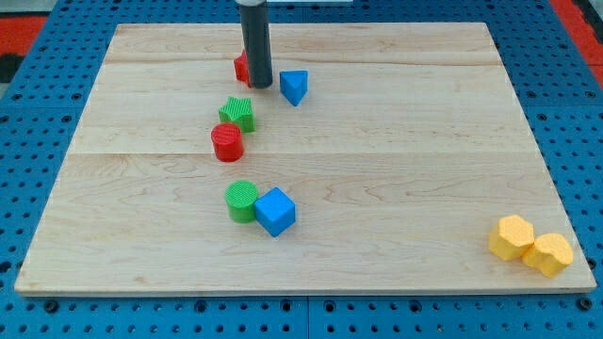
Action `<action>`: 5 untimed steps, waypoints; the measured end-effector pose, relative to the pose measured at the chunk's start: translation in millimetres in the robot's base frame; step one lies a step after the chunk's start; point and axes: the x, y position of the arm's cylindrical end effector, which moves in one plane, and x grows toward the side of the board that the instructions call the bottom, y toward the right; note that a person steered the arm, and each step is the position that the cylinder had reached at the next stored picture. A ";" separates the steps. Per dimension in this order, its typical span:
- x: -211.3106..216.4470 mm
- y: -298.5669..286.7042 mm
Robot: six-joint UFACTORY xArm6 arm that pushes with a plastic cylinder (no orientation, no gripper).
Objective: Push the red star to top right
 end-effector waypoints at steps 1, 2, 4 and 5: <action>-14.3 -8.6; -15.3 -72.7; -42.9 -114.4; -42.1 -88.7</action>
